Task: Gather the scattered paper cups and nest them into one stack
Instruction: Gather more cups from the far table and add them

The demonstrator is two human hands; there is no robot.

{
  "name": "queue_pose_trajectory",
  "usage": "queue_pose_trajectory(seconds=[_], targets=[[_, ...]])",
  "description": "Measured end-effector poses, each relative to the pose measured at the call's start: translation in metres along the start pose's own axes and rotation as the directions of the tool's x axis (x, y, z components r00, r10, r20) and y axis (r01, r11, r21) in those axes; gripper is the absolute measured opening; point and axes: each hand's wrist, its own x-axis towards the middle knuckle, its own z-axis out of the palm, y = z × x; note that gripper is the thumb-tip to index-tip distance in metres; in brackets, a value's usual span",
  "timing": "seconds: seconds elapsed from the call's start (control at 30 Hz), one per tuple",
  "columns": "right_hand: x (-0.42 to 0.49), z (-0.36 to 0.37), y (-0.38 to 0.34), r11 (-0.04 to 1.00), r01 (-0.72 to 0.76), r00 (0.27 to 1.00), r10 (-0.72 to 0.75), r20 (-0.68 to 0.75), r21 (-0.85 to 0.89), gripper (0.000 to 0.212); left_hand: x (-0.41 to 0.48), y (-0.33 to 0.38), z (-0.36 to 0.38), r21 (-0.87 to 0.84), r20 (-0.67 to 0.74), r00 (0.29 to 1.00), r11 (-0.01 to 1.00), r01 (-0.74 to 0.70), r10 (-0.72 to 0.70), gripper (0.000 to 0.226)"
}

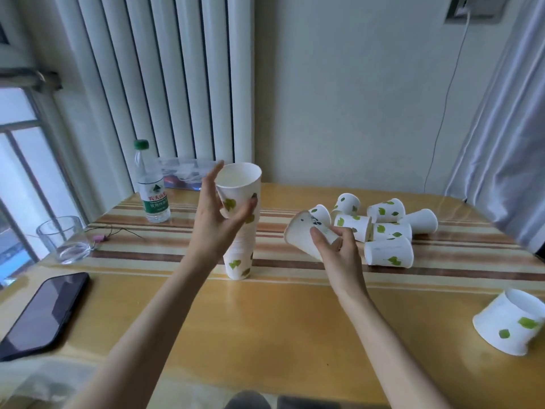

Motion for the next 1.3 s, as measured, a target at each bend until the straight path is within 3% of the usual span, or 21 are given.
queue_pose_trajectory(seconds=[0.17, 0.27, 0.43, 0.6, 0.73, 0.87, 0.97, 1.07, 1.17, 1.3], targets=[[0.003, 0.009, 0.006, 0.989, -0.029, 0.999, 0.035, -0.04, 0.148, 0.042, 0.029, -0.021, -0.005, 0.093, 0.025, 0.994, 0.99, 0.104, -0.106, 0.078], [0.005, 0.009, 0.009, 0.981, -0.002, 1.0, 0.005, -0.013, 0.194, 0.045, 0.02, -0.036, -0.004, 0.143, 0.075, 0.973, 0.968, 0.205, -0.217, 0.087], [0.013, 0.017, 0.011, 0.976, 0.075, 0.995, -0.087, 0.051, 0.205, 0.068, -0.003, -0.048, -0.003, 0.177, 0.16, 0.946, 0.951, 0.253, -0.282, 0.091], [0.032, 0.047, -0.025, 0.948, 0.123, 0.972, -0.175, 0.158, 0.293, 0.045, -0.007, -0.058, -0.004, 0.153, 0.156, 0.954, 0.96, 0.233, -0.257, 0.09], [0.046, 0.087, -0.051, 0.955, 0.173, 0.942, -0.232, 0.242, 0.241, 0.057, -0.011, -0.069, -0.014, 0.097, 0.144, 0.948, 0.958, 0.27, -0.282, 0.111], [0.048, 0.115, -0.05, 0.988, 0.121, 0.923, -0.148, 0.355, 0.097, 0.066, -0.025, -0.085, -0.025, 0.16, 0.148, 0.948, 0.953, 0.259, -0.282, 0.083], [0.045, 0.122, -0.036, 0.998, 0.057, 0.91, -0.044, 0.413, -0.018, 0.085, -0.036, -0.093, -0.032, 0.167, 0.154, 0.936, 0.942, 0.29, -0.316, 0.081], [0.039, 0.12, -0.03, 1.0, 0.019, 0.895, -0.016, 0.445, -0.002, 0.094, -0.041, -0.096, -0.033, 0.15, 0.182, 0.925, 0.939, 0.309, -0.334, 0.073], [0.036, 0.119, -0.03, 0.998, 0.024, 0.901, -0.045, 0.431, 0.055, 0.079, -0.044, -0.096, -0.028, 0.13, 0.223, 0.913, 0.939, 0.319, -0.341, 0.057], [0.037, 0.121, -0.025, 0.999, 0.032, 0.909, -0.02, 0.417, -0.022, 0.059, -0.048, -0.095, -0.022, 0.092, 0.251, 0.909, 0.943, 0.321, -0.334, 0.045]])
